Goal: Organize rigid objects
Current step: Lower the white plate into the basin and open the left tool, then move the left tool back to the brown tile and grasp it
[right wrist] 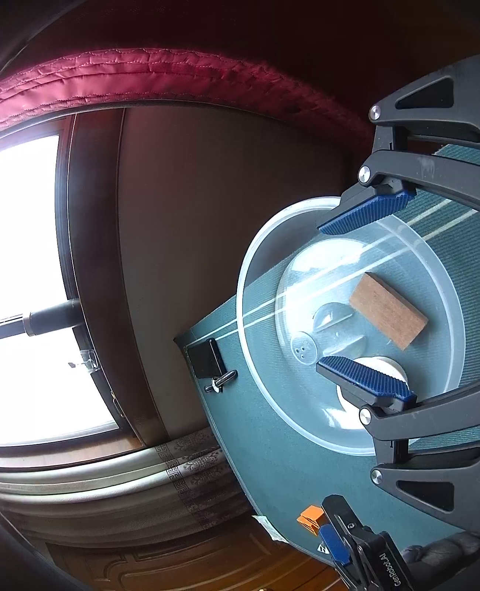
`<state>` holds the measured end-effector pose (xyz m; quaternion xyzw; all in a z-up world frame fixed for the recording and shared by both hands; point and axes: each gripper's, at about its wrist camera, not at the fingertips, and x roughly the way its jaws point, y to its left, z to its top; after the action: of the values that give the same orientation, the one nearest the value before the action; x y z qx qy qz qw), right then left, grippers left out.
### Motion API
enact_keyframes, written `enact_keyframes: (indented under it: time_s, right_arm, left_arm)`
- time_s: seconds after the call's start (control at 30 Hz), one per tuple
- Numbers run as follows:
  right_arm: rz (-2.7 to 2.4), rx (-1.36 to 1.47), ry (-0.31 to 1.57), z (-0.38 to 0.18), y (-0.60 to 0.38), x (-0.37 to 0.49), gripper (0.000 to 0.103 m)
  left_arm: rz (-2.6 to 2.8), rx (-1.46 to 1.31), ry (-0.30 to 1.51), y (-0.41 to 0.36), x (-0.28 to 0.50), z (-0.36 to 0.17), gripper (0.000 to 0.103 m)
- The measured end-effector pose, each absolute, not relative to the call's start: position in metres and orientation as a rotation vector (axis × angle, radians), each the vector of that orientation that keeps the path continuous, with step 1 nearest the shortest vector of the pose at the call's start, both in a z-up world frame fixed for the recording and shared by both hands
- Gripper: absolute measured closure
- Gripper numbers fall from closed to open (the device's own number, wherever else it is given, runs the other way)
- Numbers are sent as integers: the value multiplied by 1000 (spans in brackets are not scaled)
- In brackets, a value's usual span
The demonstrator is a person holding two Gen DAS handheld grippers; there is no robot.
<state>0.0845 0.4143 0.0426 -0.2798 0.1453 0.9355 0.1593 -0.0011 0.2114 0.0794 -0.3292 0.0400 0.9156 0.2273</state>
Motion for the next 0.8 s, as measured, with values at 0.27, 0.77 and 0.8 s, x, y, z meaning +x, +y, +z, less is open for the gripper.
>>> enact_keyframes:
  time_s: [0.27,0.77,0.8]
  right_arm:
    - [2728,-803,389,48,392,77,26]
    - [2850,-861,385,50,341,58,25]
    - [2862,-863,383,51,336,57,25]
  left_arm:
    - [2578,-935,65,181,-2,77,21]
    - [2706,-1014,-56,104,1,67,21]
    - [2715,-1018,-64,98,1,67,21]
